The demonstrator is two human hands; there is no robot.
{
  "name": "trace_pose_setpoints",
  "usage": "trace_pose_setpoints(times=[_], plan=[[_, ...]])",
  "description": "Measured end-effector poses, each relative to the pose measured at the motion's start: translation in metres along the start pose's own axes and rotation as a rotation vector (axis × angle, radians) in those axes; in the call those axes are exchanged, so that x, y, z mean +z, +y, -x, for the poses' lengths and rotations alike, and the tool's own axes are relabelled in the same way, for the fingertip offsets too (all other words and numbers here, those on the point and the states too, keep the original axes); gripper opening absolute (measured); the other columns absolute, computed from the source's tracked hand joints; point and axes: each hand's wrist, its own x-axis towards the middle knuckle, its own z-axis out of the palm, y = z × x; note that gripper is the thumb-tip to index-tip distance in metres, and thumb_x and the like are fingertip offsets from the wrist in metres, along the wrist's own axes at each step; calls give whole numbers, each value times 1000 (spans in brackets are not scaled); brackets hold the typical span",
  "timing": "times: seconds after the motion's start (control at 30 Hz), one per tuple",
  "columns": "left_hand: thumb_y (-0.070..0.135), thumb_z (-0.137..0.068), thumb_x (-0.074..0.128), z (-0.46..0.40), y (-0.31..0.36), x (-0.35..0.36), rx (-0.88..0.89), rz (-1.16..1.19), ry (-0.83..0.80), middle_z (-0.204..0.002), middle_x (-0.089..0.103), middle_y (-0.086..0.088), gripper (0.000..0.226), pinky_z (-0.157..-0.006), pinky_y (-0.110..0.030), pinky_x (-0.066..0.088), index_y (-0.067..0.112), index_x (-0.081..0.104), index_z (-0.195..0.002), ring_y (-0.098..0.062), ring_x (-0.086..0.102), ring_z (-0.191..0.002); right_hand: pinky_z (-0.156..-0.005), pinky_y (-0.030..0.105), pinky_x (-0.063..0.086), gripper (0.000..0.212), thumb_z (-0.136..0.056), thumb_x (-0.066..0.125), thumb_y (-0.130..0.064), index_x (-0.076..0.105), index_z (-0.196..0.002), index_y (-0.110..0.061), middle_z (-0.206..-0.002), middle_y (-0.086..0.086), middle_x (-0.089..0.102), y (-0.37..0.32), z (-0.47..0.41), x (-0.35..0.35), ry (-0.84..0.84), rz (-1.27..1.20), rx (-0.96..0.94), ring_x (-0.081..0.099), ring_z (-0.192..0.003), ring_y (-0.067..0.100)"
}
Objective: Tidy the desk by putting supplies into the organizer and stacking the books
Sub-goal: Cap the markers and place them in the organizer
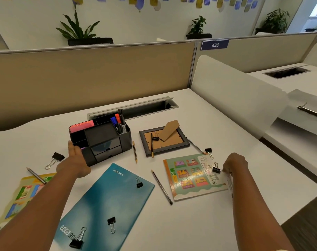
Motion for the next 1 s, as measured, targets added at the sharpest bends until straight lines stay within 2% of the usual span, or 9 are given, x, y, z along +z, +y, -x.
trace_pose_setpoints(times=[0.13, 0.27, 0.33, 0.43, 0.6, 0.7, 0.77, 0.9, 1.0], plan=[[17, -83, 65, 5, 1, 1, 27, 111, 35, -154, -26, -8, 91, -99, -39, 44, 4, 2, -146, -34, 42, -131, -47, 26, 40, 16, -74, 72, -7, 58, -75, 0, -86, 15, 61, -18, 0, -22, 116, -118, -64, 61, -78, 28], [16, -82, 66, 13, 2, 6, 29, 297, 174, -158, -9, -11, 87, -107, -52, 32, 5, 8, -147, -39, 23, -141, -74, 36, 57, 18, -76, 70, -5, 67, -93, -1, -88, 15, 68, -47, 7, -39, 70, -338, -185, 67, -80, 29], [15, -82, 65, 20, 9, 5, 48, 282, 345, -158, 0, -14, 84, -111, -56, 23, 6, 12, -147, -37, 14, -144, -70, 33, 58, 20, -79, 66, 0, 66, -99, -3, -80, 13, 65, -64, 22, -40, -60, -579, -278, 65, -71, 25], [13, -82, 65, 31, 29, 1, 304, 317, 467, -158, 9, -11, 80, -114, -50, 25, 11, 19, -147, -32, 17, -144, -52, 21, 57, 22, -84, 57, 4, 63, -105, -2, -81, 12, 62, -89, 56, -31, -355, -901, -410, 62, -70, 20], [32, -82, 66, 63, 75, -5, 749, 205, 124, -158, 9, 10, 96, -104, -36, 43, 38, -7, -145, -18, 40, -136, -53, 20, 57, 9, -88, 55, -1, 63, -87, -4, -85, 13, 62, -131, 86, 12, -681, -1125, -353, 62, -75, 20], [39, -83, 63, 72, 91, 1, 858, 145, 106, -156, 4, 18, 91, -103, -30, 42, 41, -6, -143, -14, 37, -137, -52, 21, 57, 7, -88, 53, -1, 60, -85, 1, -82, 16, 63, -146, 98, 41, -826, -1189, -271, 65, -71, 20], [39, -85, 60, 73, 93, 5, 881, 284, 168, -154, 17, 17, 80, -102, -28, 42, 38, 4, -141, -13, 40, -135, -52, 20, 58, 7, -89, 52, -1, 59, -86, 1, -82, 15, 64, -152, 106, 55, -893, -1229, -257, 68, -64, 17], [30, -85, 62, 71, 84, 7, 856, 510, 235, -133, 58, 3, 44, -99, -29, 46, 26, 55, -128, -16, 56, -120, -56, 22, 59, 15, -89, 54, -6, 59, -101, 1, -94, 17, 64, -160, 120, 70, -941, -1162, -284, 66, -80, 22], [59, -83, 46, 66, 76, 2, 732, 490, 288, -107, 71, -2, 51, -83, -27, 51, 19, 66, -108, -17, 64, -96, -72, 27, 55, 26, -91, 53, -11, 56, -116, -8, -112, 15, 61, -167, 130, 67, -699, -944, -525, 61, -97, 26]])
